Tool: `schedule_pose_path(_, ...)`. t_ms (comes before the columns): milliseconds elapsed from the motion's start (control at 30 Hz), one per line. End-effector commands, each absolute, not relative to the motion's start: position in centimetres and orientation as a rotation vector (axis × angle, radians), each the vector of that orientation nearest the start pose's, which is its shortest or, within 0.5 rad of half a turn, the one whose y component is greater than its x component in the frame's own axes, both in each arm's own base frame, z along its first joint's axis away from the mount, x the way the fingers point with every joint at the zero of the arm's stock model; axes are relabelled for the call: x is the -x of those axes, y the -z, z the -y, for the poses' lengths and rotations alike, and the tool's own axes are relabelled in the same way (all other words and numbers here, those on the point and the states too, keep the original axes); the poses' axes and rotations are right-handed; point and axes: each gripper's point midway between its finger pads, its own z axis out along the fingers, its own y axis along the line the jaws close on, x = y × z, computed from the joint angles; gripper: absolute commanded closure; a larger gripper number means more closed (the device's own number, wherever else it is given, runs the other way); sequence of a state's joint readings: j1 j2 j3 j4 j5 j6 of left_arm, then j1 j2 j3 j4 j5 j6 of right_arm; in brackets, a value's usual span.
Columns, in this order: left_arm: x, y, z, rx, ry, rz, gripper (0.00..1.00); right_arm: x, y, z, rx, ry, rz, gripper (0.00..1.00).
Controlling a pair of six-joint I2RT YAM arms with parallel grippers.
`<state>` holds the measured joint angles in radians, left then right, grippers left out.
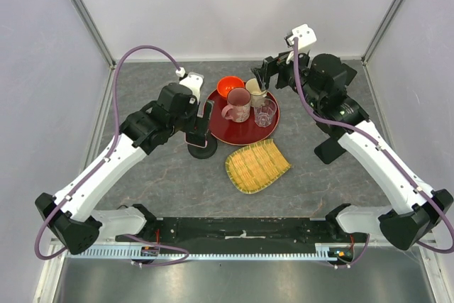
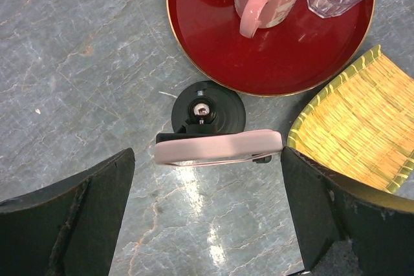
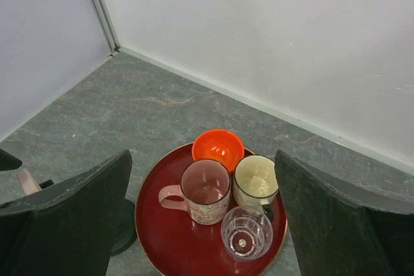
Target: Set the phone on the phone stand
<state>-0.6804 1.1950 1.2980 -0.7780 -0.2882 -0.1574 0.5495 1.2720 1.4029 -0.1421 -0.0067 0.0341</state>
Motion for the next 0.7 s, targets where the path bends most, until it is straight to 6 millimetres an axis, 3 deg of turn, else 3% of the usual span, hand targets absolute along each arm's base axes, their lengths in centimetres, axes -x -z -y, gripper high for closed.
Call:
schedule_pose_path(0, -28.4, -27.8, 17.4, -0.47, 0.165, -2.125, 0.0, -35.5, -43.2, -21.9, 0.421, -0.465, -1.473, 0.02)
schedule_pose_path(167, -28.4, -26.8, 18.2, -0.499, 0.2, -2.145, 0.0, -35.6, -43.0, -21.9, 0.425, -0.466, -1.475, 0.02)
schedule_pose_path(400, -29.3, -26.0, 17.9, -0.47, 0.142, -2.158, 0.02, -35.7, -42.7, -22.2, 0.429, -0.477, -1.482, 0.02)
schedule_pose_path(667, -30.1, -24.9, 17.2, -0.401, 0.072, -2.184, 0.17, -36.1, -42.1, -22.2, 0.426, -0.472, -1.495, 0.02)
